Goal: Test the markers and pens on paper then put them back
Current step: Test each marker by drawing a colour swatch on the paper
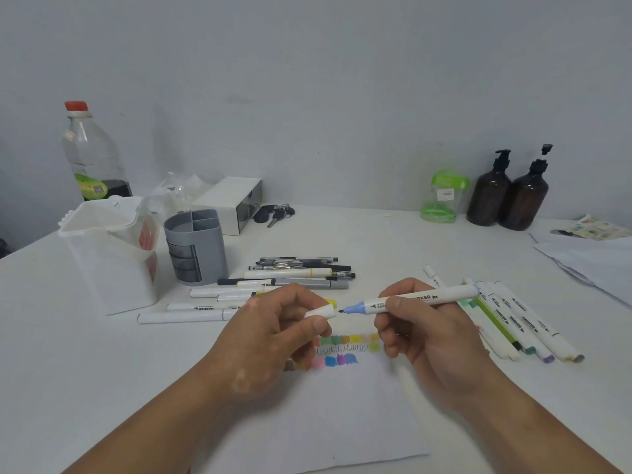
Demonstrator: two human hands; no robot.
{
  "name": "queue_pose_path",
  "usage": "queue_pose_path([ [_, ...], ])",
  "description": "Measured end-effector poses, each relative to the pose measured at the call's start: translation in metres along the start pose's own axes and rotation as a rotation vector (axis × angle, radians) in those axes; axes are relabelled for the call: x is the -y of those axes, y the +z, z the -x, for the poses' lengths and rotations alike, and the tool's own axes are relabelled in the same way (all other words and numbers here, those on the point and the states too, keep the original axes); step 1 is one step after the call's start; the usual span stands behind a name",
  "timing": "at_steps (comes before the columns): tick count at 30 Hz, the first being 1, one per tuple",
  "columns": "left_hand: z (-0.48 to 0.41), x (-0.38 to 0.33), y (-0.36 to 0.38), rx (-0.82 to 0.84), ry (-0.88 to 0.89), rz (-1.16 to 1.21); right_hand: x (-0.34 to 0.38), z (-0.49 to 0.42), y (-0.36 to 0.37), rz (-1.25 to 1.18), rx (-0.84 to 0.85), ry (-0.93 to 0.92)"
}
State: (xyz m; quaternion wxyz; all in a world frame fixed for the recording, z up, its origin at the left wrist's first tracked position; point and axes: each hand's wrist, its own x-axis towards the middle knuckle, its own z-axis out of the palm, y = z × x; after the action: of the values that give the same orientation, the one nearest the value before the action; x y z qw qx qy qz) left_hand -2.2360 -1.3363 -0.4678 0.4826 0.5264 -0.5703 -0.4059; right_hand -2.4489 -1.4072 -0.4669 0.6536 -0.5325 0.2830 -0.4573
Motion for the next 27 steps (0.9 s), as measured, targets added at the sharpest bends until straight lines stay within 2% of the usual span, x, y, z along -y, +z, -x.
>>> queue_pose_path([
  [7,0.000,0.002,0.005,-0.013,0.035,-0.113,-0.006,0.003,0.003,0.113,0.094,0.002],
  [24,0.001,0.000,0.007,-0.048,0.112,-0.055,-0.011,0.003,0.008,0.172,0.018,-0.004],
  [27,0.000,0.000,0.004,-0.038,0.115,-0.079,-0.011,0.002,0.009,0.189,0.045,-0.007],
])
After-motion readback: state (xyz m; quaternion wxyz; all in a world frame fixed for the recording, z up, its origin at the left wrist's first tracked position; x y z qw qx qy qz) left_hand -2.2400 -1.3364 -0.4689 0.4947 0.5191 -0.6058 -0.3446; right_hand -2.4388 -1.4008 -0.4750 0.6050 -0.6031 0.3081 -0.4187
